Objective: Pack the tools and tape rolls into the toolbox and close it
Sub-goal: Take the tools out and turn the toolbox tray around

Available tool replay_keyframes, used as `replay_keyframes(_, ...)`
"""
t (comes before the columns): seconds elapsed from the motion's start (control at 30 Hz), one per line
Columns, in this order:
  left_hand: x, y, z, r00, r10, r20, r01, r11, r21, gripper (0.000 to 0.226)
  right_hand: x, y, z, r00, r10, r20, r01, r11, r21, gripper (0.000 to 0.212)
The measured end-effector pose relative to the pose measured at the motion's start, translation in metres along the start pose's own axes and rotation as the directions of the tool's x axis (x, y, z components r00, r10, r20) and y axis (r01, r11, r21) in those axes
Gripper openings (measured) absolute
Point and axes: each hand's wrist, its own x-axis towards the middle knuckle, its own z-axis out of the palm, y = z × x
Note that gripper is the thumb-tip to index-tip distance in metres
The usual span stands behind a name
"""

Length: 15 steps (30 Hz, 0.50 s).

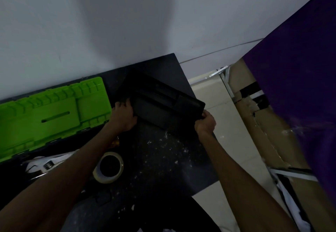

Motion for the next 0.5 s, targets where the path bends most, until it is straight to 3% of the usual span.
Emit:
replay_keyframes(0.13,-0.005,0.003,0.001,0.999,0.006,-0.035,-0.005,1.0,0.017,0.056,0.008,0.0,-0.004,0.999,-0.029,0.028,0.03,0.998,-0.056,0.051)
replay_keyframes(0.23,0.007,-0.009,-0.008,0.979,0.096,-0.182,-0.086,0.994,0.062,0.039,0.008,-0.003,-0.003,0.999,-0.029,0.033,0.032,0.995,-0.096,0.053)
replay_keyframes(0.33,0.024,-0.025,-0.018,0.967,0.028,-0.252,-0.044,0.997,-0.057,0.051,0.005,-0.004,-0.003,0.998,-0.043,0.034,0.048,0.99,-0.136,0.05)
replay_keyframes(0.5,0.035,-0.018,-0.024,0.991,-0.071,-0.117,0.043,0.974,-0.224,0.061,0.005,0.0,-0.001,0.999,-0.018,0.038,0.026,0.977,-0.212,0.05)
